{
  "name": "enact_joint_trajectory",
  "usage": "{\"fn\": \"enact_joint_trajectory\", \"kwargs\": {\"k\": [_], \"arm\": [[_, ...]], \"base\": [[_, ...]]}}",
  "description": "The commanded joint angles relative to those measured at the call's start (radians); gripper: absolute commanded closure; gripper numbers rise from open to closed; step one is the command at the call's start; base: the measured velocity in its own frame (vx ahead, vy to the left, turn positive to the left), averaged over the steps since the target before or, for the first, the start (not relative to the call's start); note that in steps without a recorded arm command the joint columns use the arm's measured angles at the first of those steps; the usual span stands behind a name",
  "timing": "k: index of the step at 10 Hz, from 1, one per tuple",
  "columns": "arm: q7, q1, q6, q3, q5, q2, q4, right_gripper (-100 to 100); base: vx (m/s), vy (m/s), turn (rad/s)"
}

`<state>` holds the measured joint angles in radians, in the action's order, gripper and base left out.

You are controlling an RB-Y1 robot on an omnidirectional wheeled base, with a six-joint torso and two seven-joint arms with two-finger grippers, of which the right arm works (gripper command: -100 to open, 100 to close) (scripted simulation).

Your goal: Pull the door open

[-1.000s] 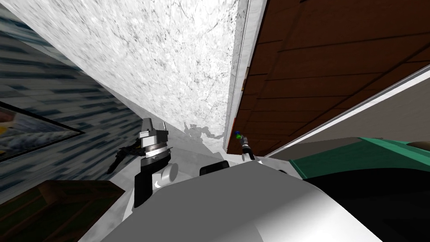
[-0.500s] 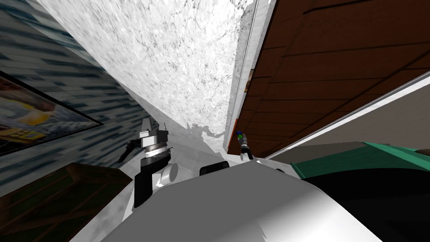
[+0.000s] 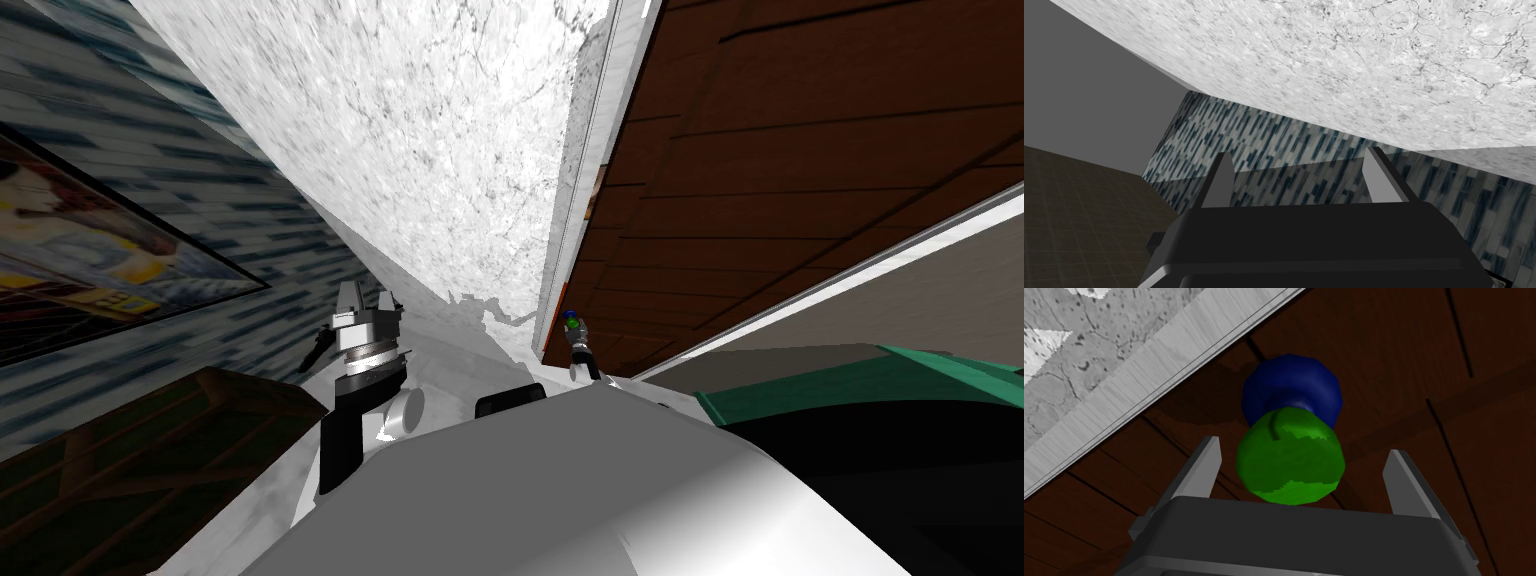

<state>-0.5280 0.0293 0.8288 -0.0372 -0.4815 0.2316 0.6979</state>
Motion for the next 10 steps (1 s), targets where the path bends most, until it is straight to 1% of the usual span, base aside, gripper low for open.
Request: {"fn": "enact_joint_trajectory", "kwargs": {"k": [1,2,4,5,7,8,10], "arm": [[-0.050,0.004,0.003,0.000,-0.023,-0.010,0.002,-100],[-0.061,0.004,0.003,0.000,-0.023,-0.010,0.002,-100],[-0.126,0.009,0.007,0.000,-0.056,-0.024,0.005,-100],[-0.137,0.009,0.007,0.000,-0.056,-0.024,0.005,-100],[-0.201,0.014,0.011,0.001,-0.089,-0.038,0.008,-100],[-0.212,0.014,0.011,0.001,-0.089,-0.038,0.008,-100],[-0.277,0.019,0.015,0.001,-0.122,-0.052,0.011,-100]], "base": [[-0.076,-0.008,0.107],[-0.061,-0.004,0.049],[-0.068,-0.021,0.103],[-0.066,-0.021,0.043],[-0.065,-0.017,0.097],[-0.062,-0.017,0.052],[-0.072,-0.018,0.095]]}}
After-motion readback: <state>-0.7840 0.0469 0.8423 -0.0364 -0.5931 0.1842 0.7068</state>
